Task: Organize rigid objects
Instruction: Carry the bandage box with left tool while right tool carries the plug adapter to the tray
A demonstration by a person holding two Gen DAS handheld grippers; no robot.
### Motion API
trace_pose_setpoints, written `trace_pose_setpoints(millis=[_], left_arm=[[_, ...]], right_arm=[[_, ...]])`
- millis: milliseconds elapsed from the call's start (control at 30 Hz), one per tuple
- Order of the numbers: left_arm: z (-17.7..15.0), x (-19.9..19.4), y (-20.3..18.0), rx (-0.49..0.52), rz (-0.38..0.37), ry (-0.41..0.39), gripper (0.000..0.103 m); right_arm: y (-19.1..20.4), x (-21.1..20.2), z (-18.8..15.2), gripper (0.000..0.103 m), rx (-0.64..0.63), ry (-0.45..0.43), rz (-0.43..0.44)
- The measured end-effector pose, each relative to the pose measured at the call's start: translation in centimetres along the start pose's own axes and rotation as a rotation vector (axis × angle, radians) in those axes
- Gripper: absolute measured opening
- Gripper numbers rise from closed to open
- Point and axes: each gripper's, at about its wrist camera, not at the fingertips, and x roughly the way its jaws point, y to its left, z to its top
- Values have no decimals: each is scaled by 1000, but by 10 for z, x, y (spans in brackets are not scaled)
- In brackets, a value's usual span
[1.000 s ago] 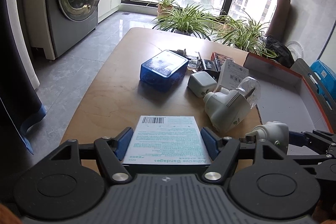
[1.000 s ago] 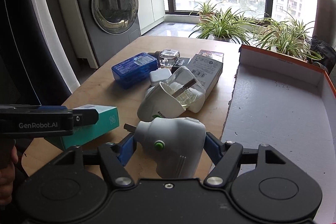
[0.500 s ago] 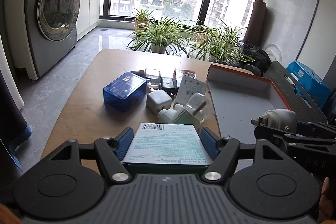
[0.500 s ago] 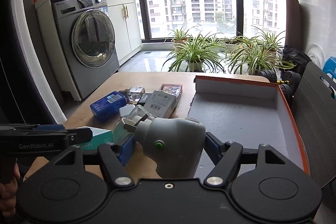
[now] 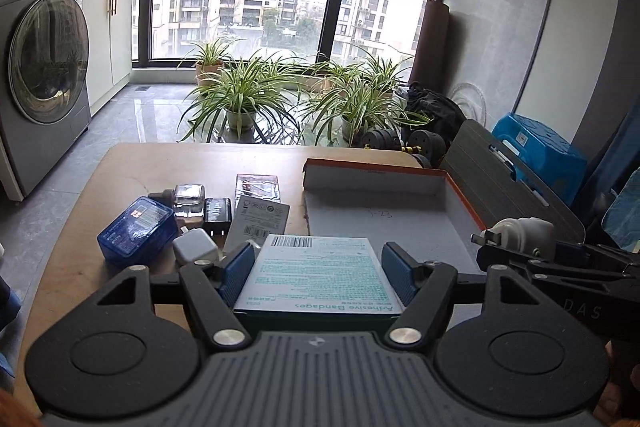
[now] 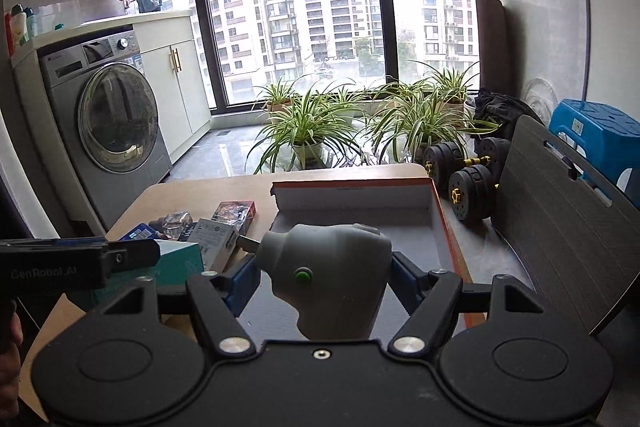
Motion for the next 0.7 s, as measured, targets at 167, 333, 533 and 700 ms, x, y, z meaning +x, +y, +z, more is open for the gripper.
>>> trace_pose_setpoints(millis=[167,333,533,700], left_arm=[[12,16,-17,3,-15,-2,72],[23,29,-26,1,-16,-6,72],[32,41,-32,-2,-18,-8,72],[39,54,-35,-4,-15,-2,72]], right_arm=[[-20,6,8,83,22,1,-22],[-34,17,16,83,41,-4,-31],[-44,33,28,83,38,-14,-32],[-49,47,36,83,31,-16,-30]])
